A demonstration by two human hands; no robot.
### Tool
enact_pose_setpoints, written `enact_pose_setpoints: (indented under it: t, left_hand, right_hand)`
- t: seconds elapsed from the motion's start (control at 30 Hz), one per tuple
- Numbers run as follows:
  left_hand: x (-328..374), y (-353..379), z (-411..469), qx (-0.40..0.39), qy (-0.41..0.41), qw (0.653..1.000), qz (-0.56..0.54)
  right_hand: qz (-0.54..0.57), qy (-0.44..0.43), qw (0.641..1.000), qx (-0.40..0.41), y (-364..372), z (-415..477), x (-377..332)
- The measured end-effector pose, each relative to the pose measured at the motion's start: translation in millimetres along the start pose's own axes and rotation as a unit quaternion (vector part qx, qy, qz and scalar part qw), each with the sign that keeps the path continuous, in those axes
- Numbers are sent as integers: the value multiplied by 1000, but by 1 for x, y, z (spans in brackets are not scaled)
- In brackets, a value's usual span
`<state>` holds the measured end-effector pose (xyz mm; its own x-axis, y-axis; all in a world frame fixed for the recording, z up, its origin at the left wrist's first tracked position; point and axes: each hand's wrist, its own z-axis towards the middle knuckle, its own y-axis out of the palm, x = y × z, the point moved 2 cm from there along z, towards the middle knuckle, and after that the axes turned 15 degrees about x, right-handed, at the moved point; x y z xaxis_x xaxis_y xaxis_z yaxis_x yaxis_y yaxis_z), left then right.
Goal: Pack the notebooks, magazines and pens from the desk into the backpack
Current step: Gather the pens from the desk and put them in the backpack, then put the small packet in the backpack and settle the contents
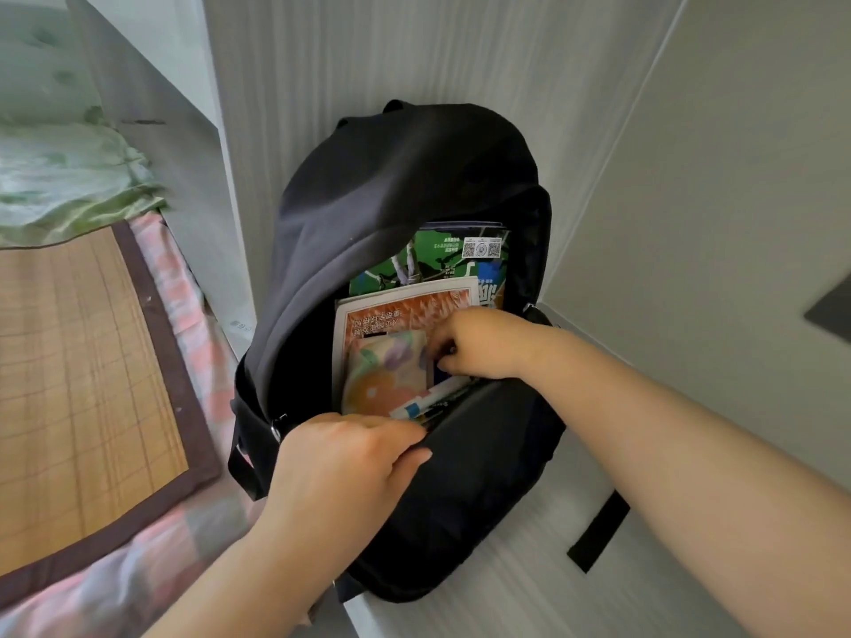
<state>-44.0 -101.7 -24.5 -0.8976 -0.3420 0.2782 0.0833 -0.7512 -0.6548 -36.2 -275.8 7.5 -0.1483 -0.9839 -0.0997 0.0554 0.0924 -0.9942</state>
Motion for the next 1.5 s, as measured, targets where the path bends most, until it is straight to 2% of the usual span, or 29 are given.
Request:
enact_pose_setpoints:
  t: [0.17, 0.33, 0.47, 0.5, 0.57, 0.6, 0.67, 0.83, 0.97, 1.03, 1.07, 1.17, 1.27, 1.4, 1.5]
  left_hand:
    - [6, -19, 1, 72, -35, 997, -1]
    - [44, -17, -6, 103, 8, 990, -91]
    - [97, 10, -31, -3, 50, 983, -177]
    - [114, 20, -40, -48, 57, 979, -191]
    - [144, 45, -63, -184, 58, 966, -174]
    - [156, 60, -76, -248, 51, 954, -160]
    - [174, 87, -109, -327, 27, 929, -168]
    - [234, 119, -181, -470, 3, 853, -227]
    - [288, 127, -225, -508, 57, 824, -245]
    - [315, 129, -242, -501, 97, 823, -250]
    - [326, 130, -248, -493, 114, 825, -251]
    - [351, 134, -261, -479, 144, 828, -253]
    - [363, 137, -274, -453, 177, 845, -221]
    - [368, 132, -287, -437, 178, 862, -185]
    - [368, 132, -284, -427, 177, 869, -176]
  right_hand:
    - [78, 33, 985, 151, -32, -29, 7]
    - [86, 136, 977, 139, -42, -108, 35]
    - [109, 257, 953, 122, -24, -206, 63]
    - [108, 292, 944, 107, -16, -236, 69]
    - [100, 369, 922, 56, 2, -300, 82]
    - [95, 410, 907, 31, 10, -333, 88]
    - [88, 496, 864, 1, 28, -399, 97]
    - [129, 664, 735, 39, 76, -534, 86]
    - [126, 757, 627, 132, 109, -601, 46]
    - [130, 779, 595, 151, 124, -622, 26]
    - [141, 780, 592, 148, 132, -628, 16]
    - [160, 754, 620, 147, 151, -633, -7]
    - [146, 742, 635, 160, 157, -632, -14]
    - [111, 729, 659, 148, 161, -620, -14]
    - [117, 737, 654, 125, 164, -619, -7]
